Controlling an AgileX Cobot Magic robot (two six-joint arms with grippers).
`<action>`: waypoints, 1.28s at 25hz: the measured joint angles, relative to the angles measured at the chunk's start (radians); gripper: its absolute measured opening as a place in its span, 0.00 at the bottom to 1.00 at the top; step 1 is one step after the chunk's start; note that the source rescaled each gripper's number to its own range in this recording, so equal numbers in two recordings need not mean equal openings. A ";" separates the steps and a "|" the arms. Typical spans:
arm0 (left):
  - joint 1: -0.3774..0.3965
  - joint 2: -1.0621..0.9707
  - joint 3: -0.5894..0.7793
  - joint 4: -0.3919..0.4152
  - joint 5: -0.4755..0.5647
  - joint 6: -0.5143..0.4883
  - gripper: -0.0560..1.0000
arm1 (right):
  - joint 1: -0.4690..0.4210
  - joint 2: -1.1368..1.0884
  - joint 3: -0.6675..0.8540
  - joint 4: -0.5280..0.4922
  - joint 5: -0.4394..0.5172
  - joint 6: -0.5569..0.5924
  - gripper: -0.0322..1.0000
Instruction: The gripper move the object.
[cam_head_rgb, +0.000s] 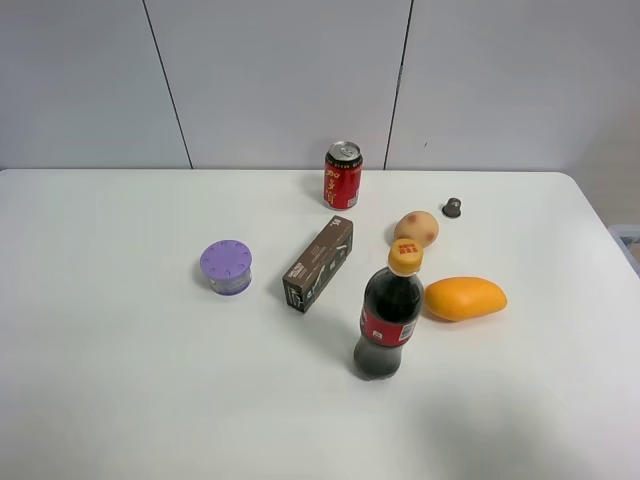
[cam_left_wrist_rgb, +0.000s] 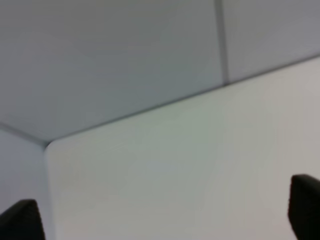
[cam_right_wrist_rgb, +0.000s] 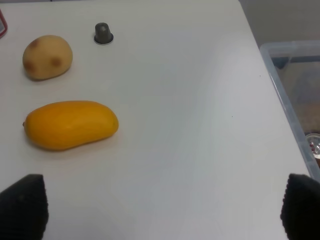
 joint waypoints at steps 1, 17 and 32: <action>0.005 -0.021 0.037 0.022 -0.007 -0.013 0.99 | 0.000 0.000 0.000 0.000 0.000 0.000 1.00; 0.012 -0.791 0.870 0.042 -0.340 -0.189 0.99 | 0.000 0.000 0.000 0.000 0.000 0.000 1.00; 0.012 -1.496 1.239 0.024 -0.331 -0.274 0.99 | 0.000 0.000 0.000 0.000 0.000 0.000 1.00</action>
